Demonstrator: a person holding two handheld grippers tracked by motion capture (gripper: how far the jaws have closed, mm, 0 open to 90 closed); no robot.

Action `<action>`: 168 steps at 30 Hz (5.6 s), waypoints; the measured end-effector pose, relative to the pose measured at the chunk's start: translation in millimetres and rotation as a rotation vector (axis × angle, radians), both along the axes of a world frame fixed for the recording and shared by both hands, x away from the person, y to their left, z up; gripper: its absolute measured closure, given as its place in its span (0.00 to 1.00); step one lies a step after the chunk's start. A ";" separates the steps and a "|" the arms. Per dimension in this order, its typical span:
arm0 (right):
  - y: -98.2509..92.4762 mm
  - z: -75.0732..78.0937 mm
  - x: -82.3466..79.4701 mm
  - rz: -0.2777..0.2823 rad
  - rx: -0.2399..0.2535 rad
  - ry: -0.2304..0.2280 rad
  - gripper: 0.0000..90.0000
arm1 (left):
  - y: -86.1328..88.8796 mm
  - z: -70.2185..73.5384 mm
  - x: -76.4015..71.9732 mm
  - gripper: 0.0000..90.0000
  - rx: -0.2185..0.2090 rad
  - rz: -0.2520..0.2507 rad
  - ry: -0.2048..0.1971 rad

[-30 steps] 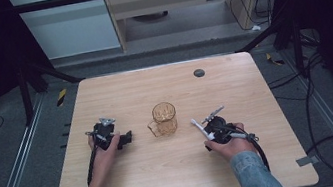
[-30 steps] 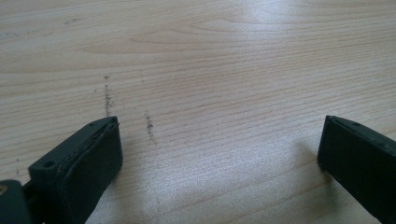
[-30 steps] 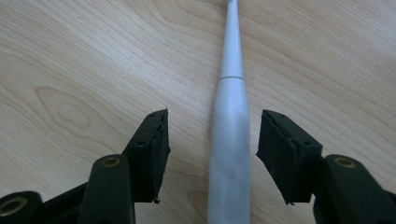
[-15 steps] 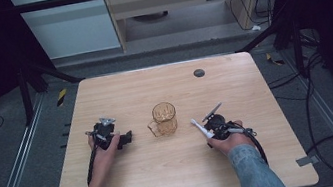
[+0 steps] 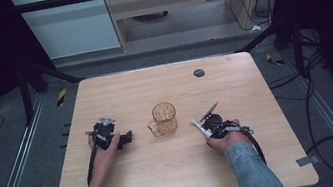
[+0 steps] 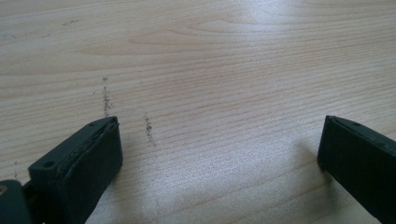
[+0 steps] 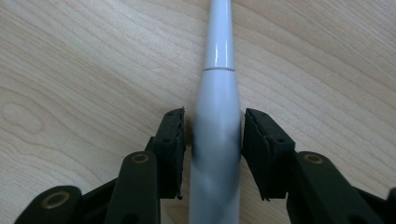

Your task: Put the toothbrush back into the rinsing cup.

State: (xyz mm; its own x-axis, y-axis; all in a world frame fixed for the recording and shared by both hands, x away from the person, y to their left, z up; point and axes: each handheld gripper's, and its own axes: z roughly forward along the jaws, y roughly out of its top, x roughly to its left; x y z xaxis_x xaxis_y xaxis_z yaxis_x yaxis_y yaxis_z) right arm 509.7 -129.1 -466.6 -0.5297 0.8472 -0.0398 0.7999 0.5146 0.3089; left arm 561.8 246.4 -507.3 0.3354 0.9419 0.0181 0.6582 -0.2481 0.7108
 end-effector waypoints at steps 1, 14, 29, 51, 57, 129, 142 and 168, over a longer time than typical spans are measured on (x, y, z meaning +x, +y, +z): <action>0.0 0.1 0.6 -0.008 0.003 0.003 0.66 | 0.0 0.0 0.0 0.00 0.000 0.000 0.000; -0.9 -1.1 2.7 -0.008 0.003 0.014 0.73 | 0.1 0.0 0.2 0.00 0.000 -0.002 0.000; -4.0 14.4 3.5 -0.022 0.043 0.000 0.74 | 0.2 0.0 0.2 0.00 0.000 -0.004 0.001; -10.8 66.6 13.7 -0.068 0.124 -0.167 0.74 | 0.2 0.0 0.3 0.00 0.000 -0.005 0.000; -8.8 74.4 15.8 -0.069 0.152 -0.222 0.74 | 0.2 0.0 0.3 0.00 0.000 -0.005 0.000; 63.5 157.6 59.9 -0.121 0.376 -0.710 0.74 | 1.8 0.1 2.5 0.00 -0.002 -0.038 0.001; 73.7 162.7 59.6 -0.105 0.436 -0.744 0.74 | 1.8 0.1 2.5 0.00 -0.002 -0.038 0.001; 108.1 153.1 58.8 -0.049 0.505 -0.753 0.74 | 1.8 0.1 2.7 0.00 -0.004 -0.038 0.001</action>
State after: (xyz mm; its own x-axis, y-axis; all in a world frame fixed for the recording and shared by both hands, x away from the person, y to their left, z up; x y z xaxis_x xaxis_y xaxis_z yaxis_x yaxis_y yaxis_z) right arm 568.5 -21.0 -313.5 -0.4766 0.8788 0.0212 0.3126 0.1469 0.9384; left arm 564.5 248.2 -507.2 0.3707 0.9287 0.0141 0.6492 -0.2700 0.7111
